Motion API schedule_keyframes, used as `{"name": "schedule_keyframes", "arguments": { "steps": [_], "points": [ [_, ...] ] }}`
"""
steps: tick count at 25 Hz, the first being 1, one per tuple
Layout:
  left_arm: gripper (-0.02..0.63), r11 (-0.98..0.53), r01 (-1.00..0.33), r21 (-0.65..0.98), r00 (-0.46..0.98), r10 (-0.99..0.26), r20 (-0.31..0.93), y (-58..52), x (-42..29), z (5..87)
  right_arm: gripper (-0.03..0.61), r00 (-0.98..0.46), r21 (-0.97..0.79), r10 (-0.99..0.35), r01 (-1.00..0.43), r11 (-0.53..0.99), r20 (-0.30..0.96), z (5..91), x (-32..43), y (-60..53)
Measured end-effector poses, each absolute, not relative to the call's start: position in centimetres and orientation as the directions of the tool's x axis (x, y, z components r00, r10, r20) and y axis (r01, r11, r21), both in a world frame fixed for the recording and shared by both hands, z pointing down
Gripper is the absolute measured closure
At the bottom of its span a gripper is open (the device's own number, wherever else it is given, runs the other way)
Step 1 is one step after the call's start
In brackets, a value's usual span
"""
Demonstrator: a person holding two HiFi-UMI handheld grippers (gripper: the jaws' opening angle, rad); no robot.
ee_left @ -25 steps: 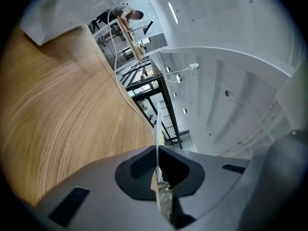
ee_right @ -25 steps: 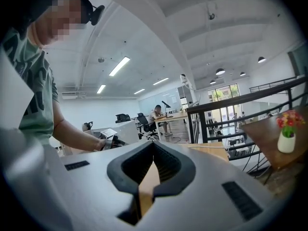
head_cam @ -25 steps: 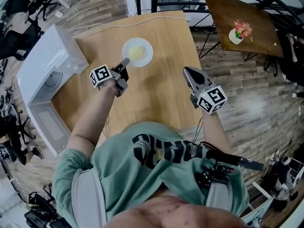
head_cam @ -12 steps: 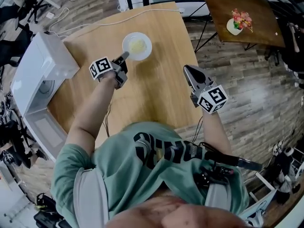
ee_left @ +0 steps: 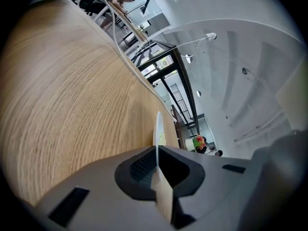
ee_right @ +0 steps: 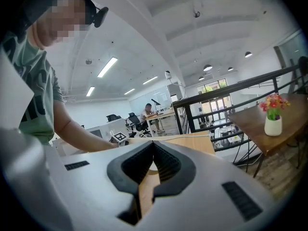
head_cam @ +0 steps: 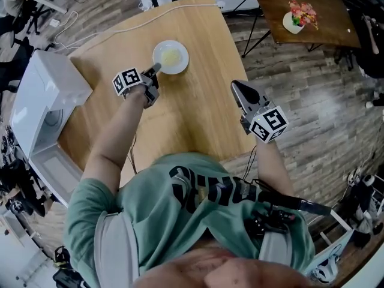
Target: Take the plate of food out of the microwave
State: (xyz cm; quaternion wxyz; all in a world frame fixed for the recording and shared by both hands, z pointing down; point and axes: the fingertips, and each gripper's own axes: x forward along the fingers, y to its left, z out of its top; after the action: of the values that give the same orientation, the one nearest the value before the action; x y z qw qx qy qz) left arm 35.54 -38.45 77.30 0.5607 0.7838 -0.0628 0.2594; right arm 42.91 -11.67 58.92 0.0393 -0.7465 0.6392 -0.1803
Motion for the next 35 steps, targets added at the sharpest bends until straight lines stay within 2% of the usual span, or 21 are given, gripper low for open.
{"name": "schedule_keyframes", "arguments": {
  "steps": [4, 6, 10, 13, 14, 17, 23, 35],
  "points": [
    [0.593, -0.482, -0.470, 0.739, 0.774, 0.177, 0.607, -39.0, 35.2, 79.9, 0.571, 0.121, -0.302, -0.967, -0.935, -0.187, 0.225, 59.6, 43.0, -11.4],
    [0.556, -0.594, -0.499, 0.632, 0.704, 0.149, 0.695, -39.3, 34.7, 80.7, 0.571, 0.120, -0.306, -0.967, -0.933, -0.187, 0.226, 59.8, 42.8, -11.5],
    [0.528, -0.798, -0.463, 0.385, 0.586, 0.050, 0.809, -39.7, 34.7, 81.0, 0.571, 0.123, -0.312, -0.966, -0.931, -0.191, 0.225, 59.8, 42.4, -11.9],
    [0.510, -0.858, -0.442, 0.260, 0.536, -0.021, 0.844, -40.5, 34.3, 80.9, 0.571, 0.122, -0.306, -0.967, -0.933, -0.188, 0.222, 59.3, 42.1, -12.6],
    [0.479, -0.868, -0.436, 0.239, 0.531, -0.034, 0.846, -40.8, 34.3, 80.7, 0.571, 0.120, -0.300, -0.968, -0.936, -0.184, 0.220, 59.1, 42.1, -12.9],
    [0.468, -0.859, -0.434, 0.273, 0.581, -0.035, 0.813, -41.7, 33.9, 79.4, 0.571, 0.107, -0.288, -0.972, -0.943, -0.166, 0.210, 58.4, 42.0, -14.0],
    [0.469, -0.838, -0.366, 0.404, 0.767, -0.026, 0.641, -40.0, 31.6, 72.8, 0.571, 0.092, -0.300, -0.976, -0.942, -0.149, 0.196, 57.2, 41.2, -13.6],
    [0.471, -0.755, -0.356, 0.551, 0.921, -0.182, 0.345, -44.1, 16.8, 57.9, 0.571, -0.056, -0.248, -0.986, -0.969, 0.015, 0.157, 52.1, 33.4, -20.6]
  ]
}}
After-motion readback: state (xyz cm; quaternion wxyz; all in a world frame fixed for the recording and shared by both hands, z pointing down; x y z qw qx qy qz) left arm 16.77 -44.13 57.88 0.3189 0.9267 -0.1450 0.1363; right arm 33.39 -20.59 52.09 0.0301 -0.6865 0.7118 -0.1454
